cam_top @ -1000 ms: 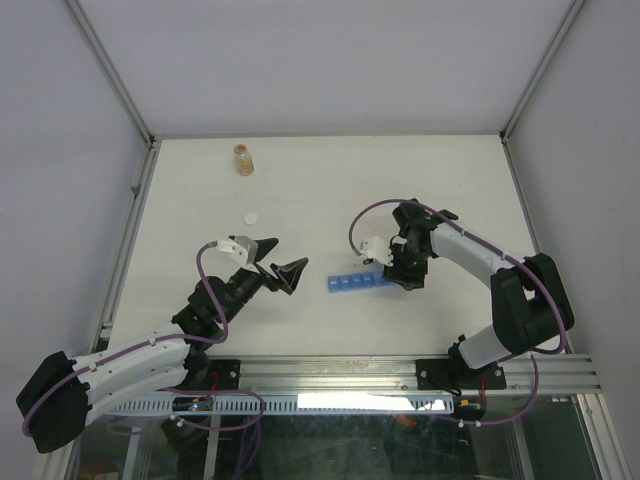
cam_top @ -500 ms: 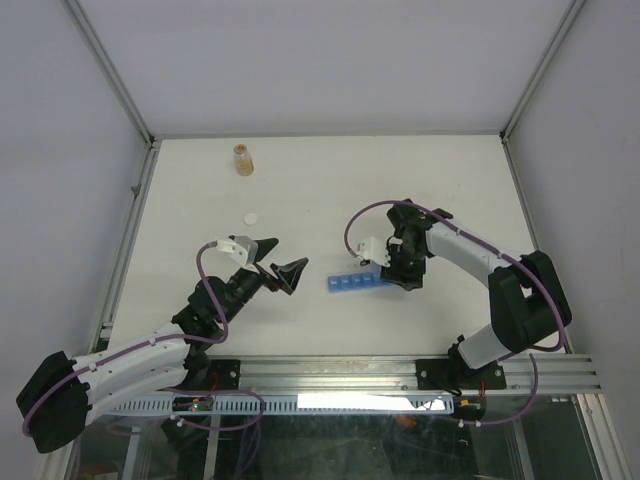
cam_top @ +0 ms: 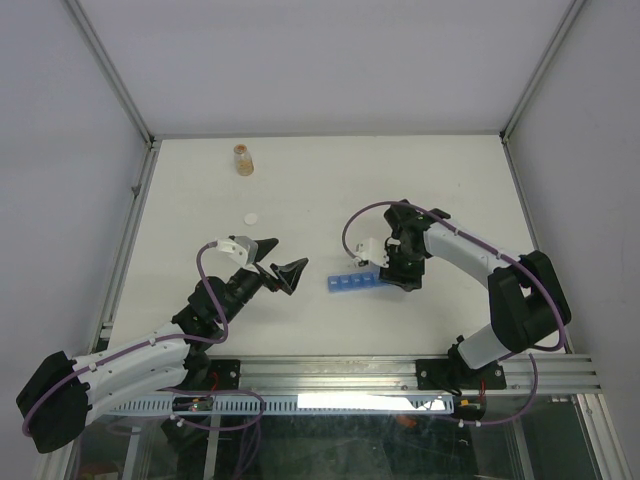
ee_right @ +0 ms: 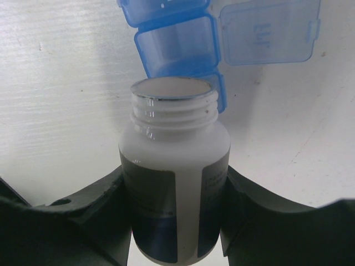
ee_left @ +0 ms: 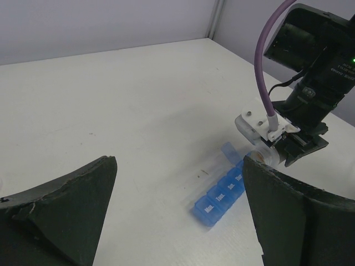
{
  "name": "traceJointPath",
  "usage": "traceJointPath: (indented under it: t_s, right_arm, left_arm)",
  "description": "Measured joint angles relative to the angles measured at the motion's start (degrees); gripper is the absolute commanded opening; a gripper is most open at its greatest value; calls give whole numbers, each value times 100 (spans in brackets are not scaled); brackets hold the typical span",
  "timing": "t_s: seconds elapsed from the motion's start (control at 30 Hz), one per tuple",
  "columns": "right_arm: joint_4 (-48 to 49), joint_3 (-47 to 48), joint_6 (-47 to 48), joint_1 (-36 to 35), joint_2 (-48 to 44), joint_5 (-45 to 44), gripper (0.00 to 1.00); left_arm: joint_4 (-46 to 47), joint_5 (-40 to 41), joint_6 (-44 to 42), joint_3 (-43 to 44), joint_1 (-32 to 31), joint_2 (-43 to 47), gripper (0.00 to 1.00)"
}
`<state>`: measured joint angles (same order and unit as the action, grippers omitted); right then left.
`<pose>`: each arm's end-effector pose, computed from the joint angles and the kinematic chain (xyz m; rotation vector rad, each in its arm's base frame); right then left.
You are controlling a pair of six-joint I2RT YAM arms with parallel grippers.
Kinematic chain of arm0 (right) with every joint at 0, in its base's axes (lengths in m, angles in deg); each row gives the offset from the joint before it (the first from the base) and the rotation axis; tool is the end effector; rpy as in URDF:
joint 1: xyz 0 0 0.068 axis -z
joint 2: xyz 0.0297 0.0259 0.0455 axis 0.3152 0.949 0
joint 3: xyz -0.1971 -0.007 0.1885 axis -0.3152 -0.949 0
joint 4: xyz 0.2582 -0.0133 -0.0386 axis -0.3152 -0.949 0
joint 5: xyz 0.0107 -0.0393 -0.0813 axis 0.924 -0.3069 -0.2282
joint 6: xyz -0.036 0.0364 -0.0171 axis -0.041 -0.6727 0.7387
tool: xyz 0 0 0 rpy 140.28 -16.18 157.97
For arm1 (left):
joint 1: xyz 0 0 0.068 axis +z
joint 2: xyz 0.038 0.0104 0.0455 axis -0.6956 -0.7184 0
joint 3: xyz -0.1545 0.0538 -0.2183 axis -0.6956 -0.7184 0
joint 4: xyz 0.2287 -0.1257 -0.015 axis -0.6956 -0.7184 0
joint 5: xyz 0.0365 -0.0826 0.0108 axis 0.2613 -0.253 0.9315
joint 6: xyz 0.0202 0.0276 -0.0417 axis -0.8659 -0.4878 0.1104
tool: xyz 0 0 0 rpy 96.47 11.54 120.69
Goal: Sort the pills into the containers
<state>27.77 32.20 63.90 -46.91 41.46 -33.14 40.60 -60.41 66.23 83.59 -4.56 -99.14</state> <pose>0.2228 0.1265 0.1901 -2.0964 2.1650 0.1535 0.1212 -0.1267 0.2198 0.3686 1.4963 -0.6379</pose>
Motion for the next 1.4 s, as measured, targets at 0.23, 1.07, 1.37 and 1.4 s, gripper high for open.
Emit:
traceJointPath:
  t_s: [0.23,1.07,1.37,1.4]
  right_arm:
    - [-20,50,-72,-61,7,-44,0]
    - [-114,55,-118,-146,7,-61,0]
    - [-144,101,-157,-146,26,13,0]
    - [-138,101,-164,-146,26,0,0]
  left_arm:
    - [0,0,0,-20,0,31,99]
    - [2,2,0,-28,0,74,99]
    - [2,0,0,-31,0,116,99]
    - [2,0,0,-31,0,116,99]
